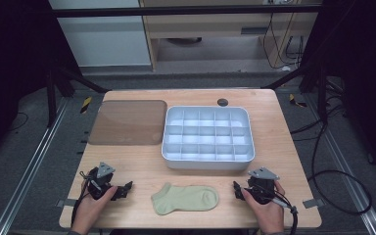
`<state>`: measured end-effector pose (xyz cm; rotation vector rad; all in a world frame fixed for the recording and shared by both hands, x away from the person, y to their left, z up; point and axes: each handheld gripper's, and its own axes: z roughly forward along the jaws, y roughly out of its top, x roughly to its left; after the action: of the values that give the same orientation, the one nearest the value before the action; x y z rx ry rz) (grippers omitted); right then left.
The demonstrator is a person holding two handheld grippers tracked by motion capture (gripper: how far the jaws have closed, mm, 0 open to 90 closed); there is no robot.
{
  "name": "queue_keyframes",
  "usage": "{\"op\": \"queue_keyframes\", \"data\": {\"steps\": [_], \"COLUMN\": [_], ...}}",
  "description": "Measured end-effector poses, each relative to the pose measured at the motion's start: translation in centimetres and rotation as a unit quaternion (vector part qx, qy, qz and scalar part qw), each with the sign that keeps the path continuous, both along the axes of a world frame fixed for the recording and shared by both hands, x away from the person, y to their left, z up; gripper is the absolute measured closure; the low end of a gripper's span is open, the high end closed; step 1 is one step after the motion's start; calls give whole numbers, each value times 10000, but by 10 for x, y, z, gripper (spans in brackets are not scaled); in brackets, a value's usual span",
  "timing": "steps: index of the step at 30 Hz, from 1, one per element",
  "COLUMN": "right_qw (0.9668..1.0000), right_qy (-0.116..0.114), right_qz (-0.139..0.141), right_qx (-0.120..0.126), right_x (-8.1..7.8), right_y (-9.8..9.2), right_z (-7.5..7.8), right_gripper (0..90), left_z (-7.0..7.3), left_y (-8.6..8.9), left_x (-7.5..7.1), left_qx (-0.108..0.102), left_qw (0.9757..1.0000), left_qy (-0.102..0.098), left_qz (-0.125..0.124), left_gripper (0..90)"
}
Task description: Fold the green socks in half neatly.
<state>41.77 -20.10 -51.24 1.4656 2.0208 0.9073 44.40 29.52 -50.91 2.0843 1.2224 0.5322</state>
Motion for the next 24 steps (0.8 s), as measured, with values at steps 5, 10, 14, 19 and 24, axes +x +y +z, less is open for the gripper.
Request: {"op": "queue_keyframes", "data": {"steps": [5,10,14,19,24], "right_qw": [10000,10000,10000,9996,9946], "right_qy": [-11,-4,-13,-44,404], "right_qz": [13,-23,23,196,959], "right_qx": [-25,-5,-94,-216,-9], "right_x": [3,6,1,-11,-20], "right_y": [0,3,5,16,44], "right_z": [0,0,7,25,59], "right_gripper": [130,148,271,417,546], "left_z": [1,4,9,21,42], "left_y": [-1,-2,-1,-5,-41], "left_x": [3,6,-7,-19,-18], "left_qx": [37,14,-130,-275,-196], "left_qw": [10000,9999,9996,9993,9959], "left_qy": [30,149,231,75,150], "left_qz": [-15,42,-76,-225,-871], "left_gripper": [0,25,82,121,171]}}
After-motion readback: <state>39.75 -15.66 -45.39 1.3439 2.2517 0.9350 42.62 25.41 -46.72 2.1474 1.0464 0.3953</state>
